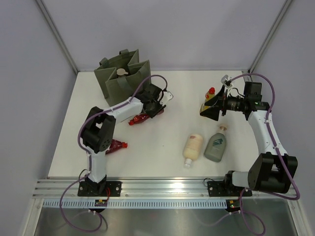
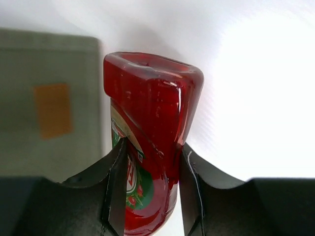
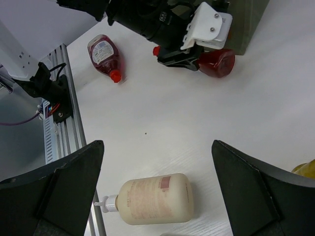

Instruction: Place the personal care products into the canvas bag

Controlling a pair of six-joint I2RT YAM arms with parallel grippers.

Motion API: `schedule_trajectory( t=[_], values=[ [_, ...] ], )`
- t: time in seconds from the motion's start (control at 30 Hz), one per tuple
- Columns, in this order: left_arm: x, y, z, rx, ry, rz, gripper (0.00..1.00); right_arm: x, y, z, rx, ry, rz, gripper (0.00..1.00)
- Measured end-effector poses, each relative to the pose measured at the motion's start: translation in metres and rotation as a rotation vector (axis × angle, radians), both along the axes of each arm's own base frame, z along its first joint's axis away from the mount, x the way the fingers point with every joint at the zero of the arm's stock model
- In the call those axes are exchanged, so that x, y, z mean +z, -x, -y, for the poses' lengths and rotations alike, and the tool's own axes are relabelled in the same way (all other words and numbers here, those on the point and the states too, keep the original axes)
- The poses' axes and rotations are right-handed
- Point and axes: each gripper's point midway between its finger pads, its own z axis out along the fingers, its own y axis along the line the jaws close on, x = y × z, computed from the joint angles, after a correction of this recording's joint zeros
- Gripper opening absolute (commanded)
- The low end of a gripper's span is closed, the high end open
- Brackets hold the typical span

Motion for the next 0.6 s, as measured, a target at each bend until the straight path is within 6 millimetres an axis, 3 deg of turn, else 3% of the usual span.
schedule_trajectory(
  t=[0.1, 0.2, 0.3, 0.43, 0.57, 0.6],
  values=[
    [0.007, 0.031, 0.006, -0.024, 0.102, -0.075, 0.27, 0.001, 0.001, 0.0, 0.006, -0.004, 0.006, 1.0],
    [0.011, 0.049, 0.011, -0.031, 0.164, -0.135, 0.3, 0.0, 0.002, 0.001, 0.009, -0.005, 0.006, 1.0],
    [0.011, 0.048, 0.014, -0.024, 0.185, -0.149, 0.34, 0.0, 0.003, 0.0, 0.013, -0.008, 0.003, 1.0],
    [0.011, 0.031, 0.023, -0.01, 0.216, -0.159, 0.46, 0.0, 0.004, 0.001, 0.016, -0.01, 0.007, 1.0],
    [0.006, 0.017, 0.031, 0.005, 0.221, -0.146, 0.59, -0.001, 0.005, 0.003, 0.014, -0.01, 0.004, 0.99],
    [0.004, 0.015, 0.032, 0.008, 0.216, -0.141, 0.67, -0.001, 0.005, 0.003, 0.014, -0.012, 0.001, 1.0]
  ],
)
